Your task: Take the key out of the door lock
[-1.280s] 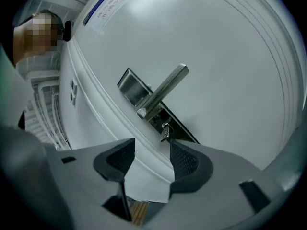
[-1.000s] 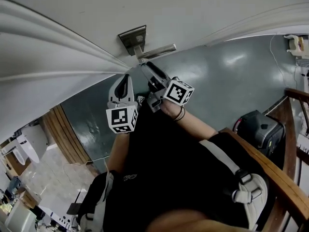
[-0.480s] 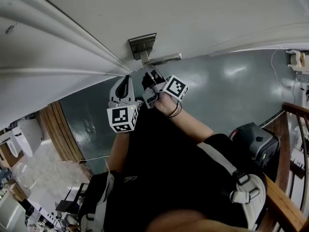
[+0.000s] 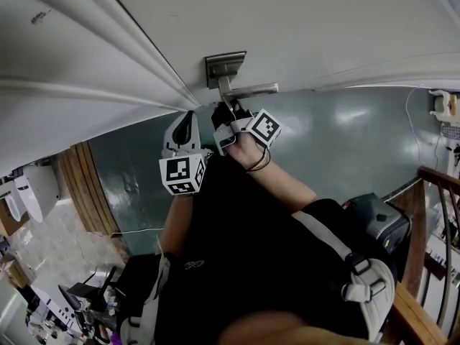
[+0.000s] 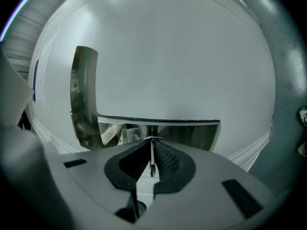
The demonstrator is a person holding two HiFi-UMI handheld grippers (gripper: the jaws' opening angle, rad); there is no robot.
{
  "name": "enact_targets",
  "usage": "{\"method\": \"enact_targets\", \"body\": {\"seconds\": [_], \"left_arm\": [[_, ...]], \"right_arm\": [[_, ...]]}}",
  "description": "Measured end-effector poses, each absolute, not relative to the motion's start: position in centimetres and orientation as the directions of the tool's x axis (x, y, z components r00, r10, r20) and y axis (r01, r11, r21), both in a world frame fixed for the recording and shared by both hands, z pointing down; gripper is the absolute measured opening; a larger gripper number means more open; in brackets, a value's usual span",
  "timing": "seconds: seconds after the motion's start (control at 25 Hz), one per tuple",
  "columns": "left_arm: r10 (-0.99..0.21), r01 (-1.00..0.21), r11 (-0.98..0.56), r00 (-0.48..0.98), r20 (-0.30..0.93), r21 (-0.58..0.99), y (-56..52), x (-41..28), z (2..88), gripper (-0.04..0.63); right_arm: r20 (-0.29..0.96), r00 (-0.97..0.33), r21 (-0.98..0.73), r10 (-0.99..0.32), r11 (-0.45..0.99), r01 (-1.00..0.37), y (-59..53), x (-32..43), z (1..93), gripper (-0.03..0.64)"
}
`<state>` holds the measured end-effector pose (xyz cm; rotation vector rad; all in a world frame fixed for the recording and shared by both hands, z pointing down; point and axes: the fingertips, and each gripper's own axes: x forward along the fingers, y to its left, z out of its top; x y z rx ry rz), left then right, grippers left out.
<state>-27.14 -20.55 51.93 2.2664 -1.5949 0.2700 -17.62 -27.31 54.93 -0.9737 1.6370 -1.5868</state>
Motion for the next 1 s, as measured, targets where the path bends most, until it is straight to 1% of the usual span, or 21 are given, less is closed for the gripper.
{"method": "enact_targets", "body": {"seconds": [0.28, 0.64, 1.0], "left_arm": [[-0.875, -0.938, -0.296, 0.341, 0.343, 0.179, -20.54, -27.21, 51.77, 0.023], [-0.871, -0.934, -0.303, 0.352, 0.342, 0.188, -20.13, -27.22, 51.74, 0.023], [-0.876, -0.936, -0.295, 0.346, 0.335, 0.194, -20.29, -27.73, 51.33, 0.023]], "right_arm": [[0.01, -0.5, -1.0, -0.866, 0.004, -0.027, -27.44, -17.83, 54.76, 0.031], [0.03, -0.498, -0.999, -0.867, -0.004, -0.053, -27.07, -17.66, 54.89, 0.029], [0.02, -0.497, -0.999, -0.867, -0.005, -0.032, -26.52, -17.72, 54.48, 0.028]]}}
